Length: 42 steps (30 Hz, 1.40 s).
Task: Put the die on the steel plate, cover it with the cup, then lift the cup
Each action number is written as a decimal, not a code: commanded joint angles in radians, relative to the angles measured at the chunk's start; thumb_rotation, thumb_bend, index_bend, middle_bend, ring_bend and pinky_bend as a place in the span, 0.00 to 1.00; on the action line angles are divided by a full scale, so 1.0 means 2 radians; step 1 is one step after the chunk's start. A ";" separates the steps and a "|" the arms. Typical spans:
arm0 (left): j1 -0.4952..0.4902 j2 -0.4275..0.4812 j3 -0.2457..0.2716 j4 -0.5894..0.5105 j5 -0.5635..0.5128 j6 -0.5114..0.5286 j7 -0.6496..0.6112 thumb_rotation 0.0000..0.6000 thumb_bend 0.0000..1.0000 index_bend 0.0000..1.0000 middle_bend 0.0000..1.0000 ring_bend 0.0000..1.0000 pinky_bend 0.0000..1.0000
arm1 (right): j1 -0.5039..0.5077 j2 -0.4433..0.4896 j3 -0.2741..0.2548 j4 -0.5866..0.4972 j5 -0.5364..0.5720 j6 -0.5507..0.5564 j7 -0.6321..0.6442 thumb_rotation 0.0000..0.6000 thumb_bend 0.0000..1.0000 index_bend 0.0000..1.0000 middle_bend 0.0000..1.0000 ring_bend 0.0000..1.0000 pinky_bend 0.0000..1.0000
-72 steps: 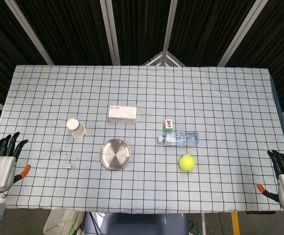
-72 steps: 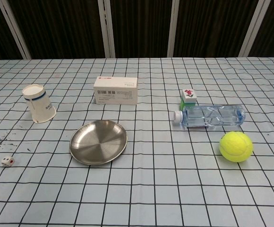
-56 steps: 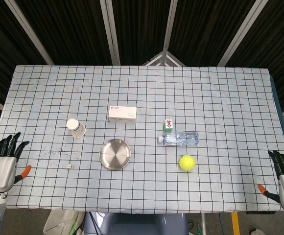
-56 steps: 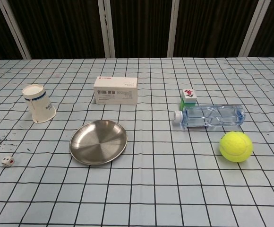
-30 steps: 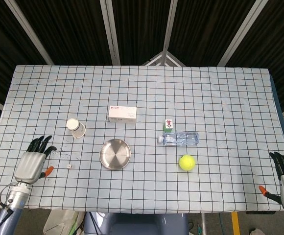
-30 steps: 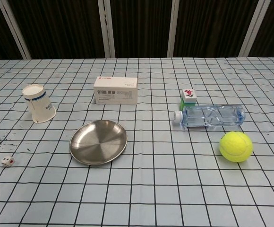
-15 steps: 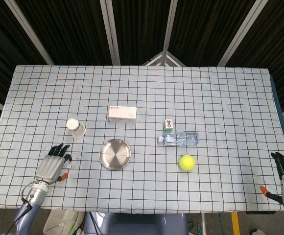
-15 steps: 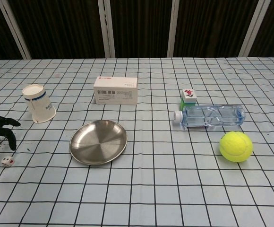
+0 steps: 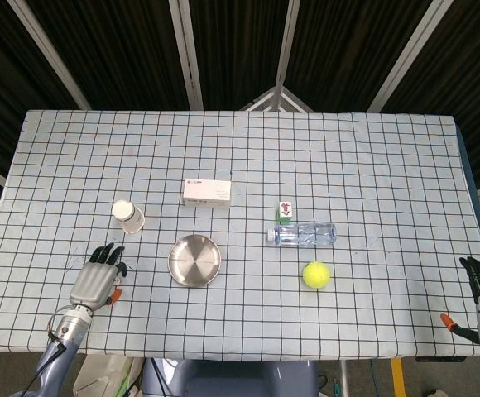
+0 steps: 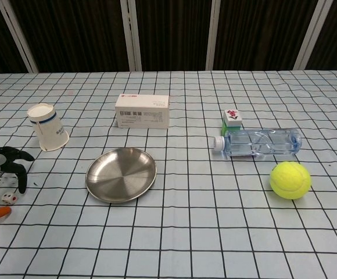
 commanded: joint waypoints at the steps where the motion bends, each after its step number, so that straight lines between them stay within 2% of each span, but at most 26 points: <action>1: 0.001 -0.001 0.001 0.002 0.000 0.004 0.000 1.00 0.46 0.44 0.09 0.00 0.08 | 0.000 0.000 0.000 0.001 0.001 -0.001 0.000 1.00 0.04 0.11 0.12 0.12 0.05; 42: 0.001 -0.005 0.008 0.013 -0.001 0.024 0.001 1.00 0.49 0.48 0.10 0.00 0.08 | -0.002 0.003 -0.001 -0.007 0.008 -0.004 -0.002 1.00 0.04 0.11 0.12 0.12 0.05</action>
